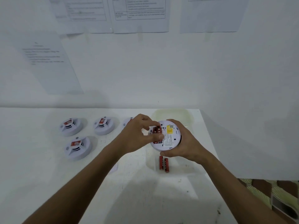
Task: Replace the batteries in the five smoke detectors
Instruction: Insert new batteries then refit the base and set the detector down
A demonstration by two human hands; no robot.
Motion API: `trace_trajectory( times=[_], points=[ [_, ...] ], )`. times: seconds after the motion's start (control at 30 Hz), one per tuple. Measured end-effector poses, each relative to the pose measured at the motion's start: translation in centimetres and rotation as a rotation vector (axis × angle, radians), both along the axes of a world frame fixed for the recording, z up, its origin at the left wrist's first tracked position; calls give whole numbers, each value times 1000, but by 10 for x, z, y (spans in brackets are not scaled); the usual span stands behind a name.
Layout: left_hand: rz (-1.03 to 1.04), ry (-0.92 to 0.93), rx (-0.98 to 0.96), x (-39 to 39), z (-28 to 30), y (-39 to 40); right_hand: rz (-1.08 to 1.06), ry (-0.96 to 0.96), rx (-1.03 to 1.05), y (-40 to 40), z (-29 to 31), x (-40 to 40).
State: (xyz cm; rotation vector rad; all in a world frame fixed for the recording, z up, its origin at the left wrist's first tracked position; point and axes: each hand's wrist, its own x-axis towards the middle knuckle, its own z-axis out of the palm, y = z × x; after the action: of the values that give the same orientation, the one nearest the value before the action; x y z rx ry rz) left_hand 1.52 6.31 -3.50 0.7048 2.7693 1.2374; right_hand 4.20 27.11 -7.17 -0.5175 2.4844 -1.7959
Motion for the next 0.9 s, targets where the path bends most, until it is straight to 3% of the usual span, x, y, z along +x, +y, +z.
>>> trace_trajectory(
  times=[0.13,0.4,0.77,0.83,0.9],
  points=[
    [-139,-167,49,11,1,-34,49,-23,40,-18,2,1],
    [-106,-96,6,25,-1,-81,131,-59,96,-62,5,3],
    [-14,-173,100,41,-22,-127,84,-66,64,-97,-4,11],
    [70,-222,27,39,-34,-144,62,-89,46,-99,-11,13],
    [132,-233,-186,40,-48,-159,46,-109,38,-101,-17,17]
  ],
)
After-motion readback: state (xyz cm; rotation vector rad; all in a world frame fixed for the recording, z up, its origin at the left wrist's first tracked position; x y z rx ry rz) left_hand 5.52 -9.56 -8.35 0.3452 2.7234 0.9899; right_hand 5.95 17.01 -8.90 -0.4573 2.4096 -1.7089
